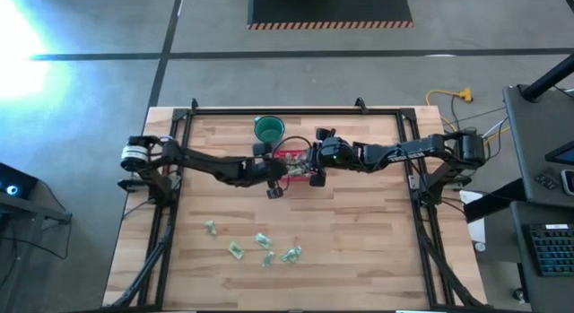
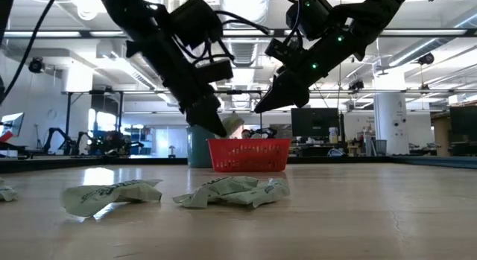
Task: Pick and place items into bin
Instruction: Put the light green stevia packet into the red bin
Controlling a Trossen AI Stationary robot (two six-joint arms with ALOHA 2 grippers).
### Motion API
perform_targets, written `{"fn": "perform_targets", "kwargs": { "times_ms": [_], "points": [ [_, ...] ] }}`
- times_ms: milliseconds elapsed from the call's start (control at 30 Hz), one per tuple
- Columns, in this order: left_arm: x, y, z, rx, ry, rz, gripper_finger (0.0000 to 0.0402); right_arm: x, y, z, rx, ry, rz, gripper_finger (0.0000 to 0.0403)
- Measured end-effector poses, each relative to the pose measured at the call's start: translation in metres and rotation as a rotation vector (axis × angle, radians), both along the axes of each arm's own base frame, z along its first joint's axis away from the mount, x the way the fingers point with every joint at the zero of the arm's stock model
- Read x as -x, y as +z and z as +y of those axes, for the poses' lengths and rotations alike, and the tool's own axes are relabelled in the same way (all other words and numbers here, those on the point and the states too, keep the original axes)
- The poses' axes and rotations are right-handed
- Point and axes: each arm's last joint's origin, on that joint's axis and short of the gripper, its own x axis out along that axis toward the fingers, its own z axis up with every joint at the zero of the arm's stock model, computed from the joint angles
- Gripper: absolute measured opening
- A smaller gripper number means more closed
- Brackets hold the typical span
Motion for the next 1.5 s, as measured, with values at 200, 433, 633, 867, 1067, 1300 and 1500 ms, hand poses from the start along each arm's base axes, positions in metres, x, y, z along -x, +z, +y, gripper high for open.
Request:
{"fn": "perform_targets", "kwargs": {
  "times_ms": [200, 433, 633, 867, 1067, 1300, 1500],
  "points": [
    [-0.007, -0.007, -0.001, -0.027, -0.036, 0.025, 0.0033, 0.000, 0.000, 0.000, 0.000, 0.000, 0.000, 0.0115],
    [-0.008, 0.002, -0.001, -0.038, -0.031, -0.024, 0.0131, 0.000, 0.000, 0.000, -0.019, -0.013, -0.008, 0.0113],
    [0.000, 0.017, -0.004, -0.014, -0.007, -0.064, 0.0179, 0.002, -0.003, 0.003, -0.065, -0.007, 0.021, 0.0111],
    [0.028, 0.043, -0.028, 0.039, -0.026, -0.076, 0.0182, 0.003, -0.005, 0.028, -0.253, 0.305, 0.061, 0.0107],
    [0.057, 0.050, -0.060, 0.052, -0.087, -0.125, 0.0182, 0.000, -0.003, 0.067, -0.312, 0.506, 0.053, 0.0109],
    [0.088, 0.034, -0.078, 0.057, -0.098, -0.136, 0.0183, 0.002, 0.001, 0.120, -0.296, 0.679, 0.007, 0.0109],
    [0.098, 0.034, -0.080, 0.066, -0.112, -0.149, 0.0183, 0.003, 0.007, 0.152, -0.348, 0.747, -0.063, 0.0109]
  ]
}}
